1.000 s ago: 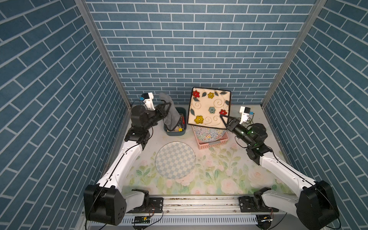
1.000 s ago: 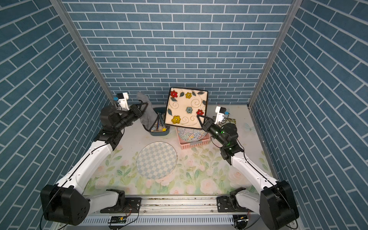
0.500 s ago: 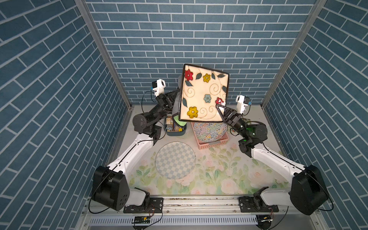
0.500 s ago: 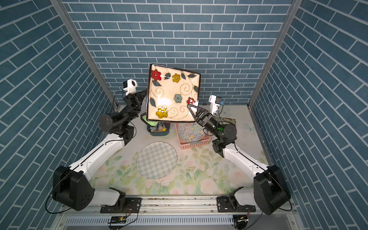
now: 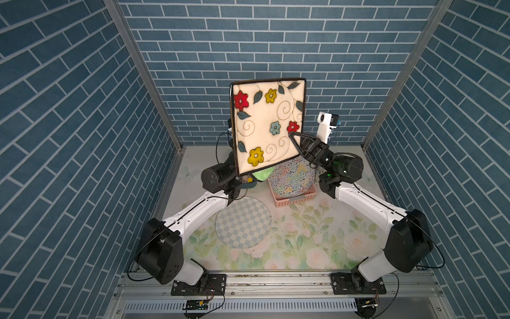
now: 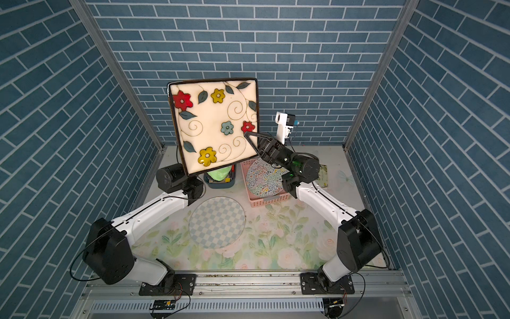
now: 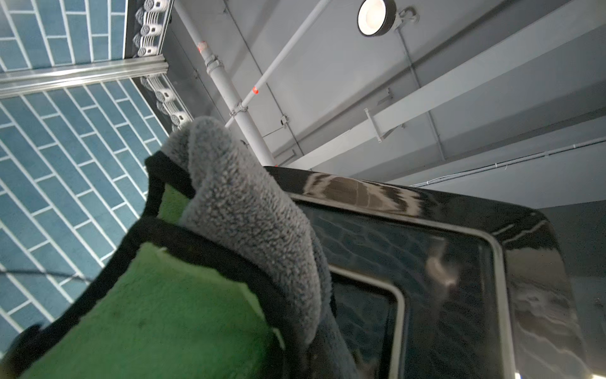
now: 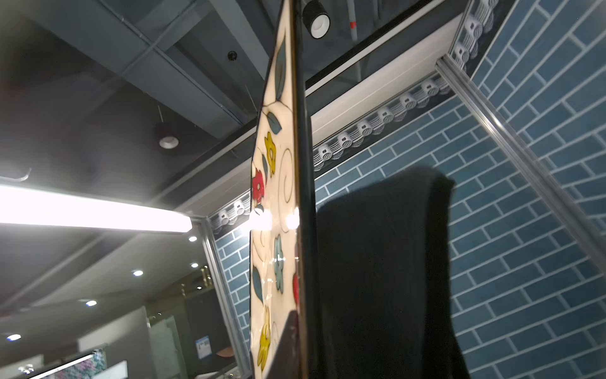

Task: Wipe the wet plate dry
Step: Wipe the plate with towel.

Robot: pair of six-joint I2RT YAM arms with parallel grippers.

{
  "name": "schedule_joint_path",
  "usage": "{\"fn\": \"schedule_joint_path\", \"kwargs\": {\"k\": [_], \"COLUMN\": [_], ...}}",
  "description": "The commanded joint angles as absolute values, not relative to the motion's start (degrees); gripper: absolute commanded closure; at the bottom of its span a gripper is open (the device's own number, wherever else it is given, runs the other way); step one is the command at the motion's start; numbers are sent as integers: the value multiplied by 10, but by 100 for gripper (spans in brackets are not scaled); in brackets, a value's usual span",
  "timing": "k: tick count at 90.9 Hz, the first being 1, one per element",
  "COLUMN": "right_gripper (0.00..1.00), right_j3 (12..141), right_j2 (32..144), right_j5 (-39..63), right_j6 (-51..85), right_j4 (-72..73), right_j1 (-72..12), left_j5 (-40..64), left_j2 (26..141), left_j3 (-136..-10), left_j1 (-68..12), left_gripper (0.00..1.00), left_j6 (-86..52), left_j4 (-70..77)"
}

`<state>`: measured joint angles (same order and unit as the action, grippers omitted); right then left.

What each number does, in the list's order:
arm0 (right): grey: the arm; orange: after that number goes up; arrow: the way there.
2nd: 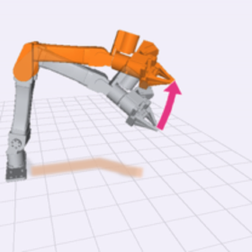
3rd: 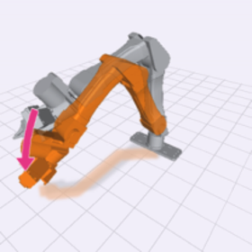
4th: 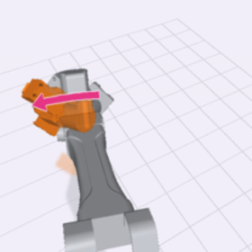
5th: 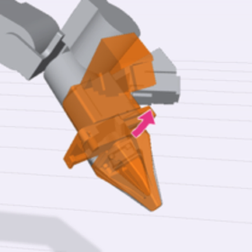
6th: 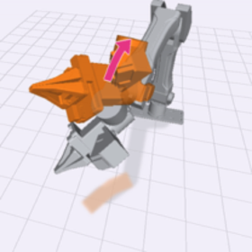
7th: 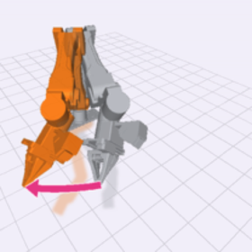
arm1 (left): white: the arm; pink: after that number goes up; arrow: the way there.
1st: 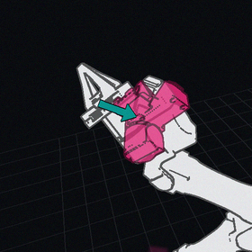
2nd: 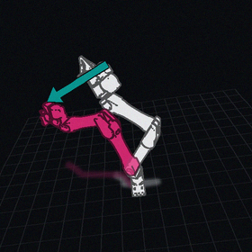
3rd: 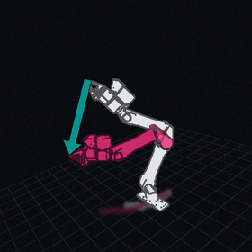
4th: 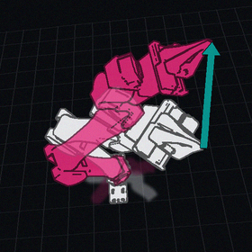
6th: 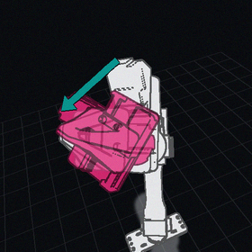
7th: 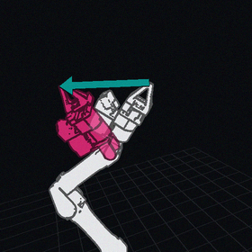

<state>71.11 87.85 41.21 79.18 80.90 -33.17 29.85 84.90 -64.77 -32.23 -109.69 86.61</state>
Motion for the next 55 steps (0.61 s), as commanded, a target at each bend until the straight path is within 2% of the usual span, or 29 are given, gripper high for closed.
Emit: {"fn": "schedule_joint_path", "kwargs": {"k": [1, 15, 29, 45, 55], "right_gripper": [100, 100, 100, 100, 100], "right_j3": [694, 618, 598, 663, 653], "right_j2": [838, 776, 796, 821, 810], "right_j5": [337, 362, 353, 325, 291], "right_j6": [771, 685, 692, 683, 705], "right_j4": [778, 715, 772, 740, 750], "right_j1": [-291, -346, -405, -379, -329], "left_j5": [326, 323, 313, 306, 292], "left_j2": [842, 843, 879, 885, 862], "left_j3": [-652, -699, -733, -684, -638], "left_j1": [-299, -241, -267, -361, -348], "left_gripper": [100, 100, 100, 100, 100], "left_j6": [-1119, -1120, -1120, -1087, -1093], "left_j4": [946, 915, 927, 938, 962]}}
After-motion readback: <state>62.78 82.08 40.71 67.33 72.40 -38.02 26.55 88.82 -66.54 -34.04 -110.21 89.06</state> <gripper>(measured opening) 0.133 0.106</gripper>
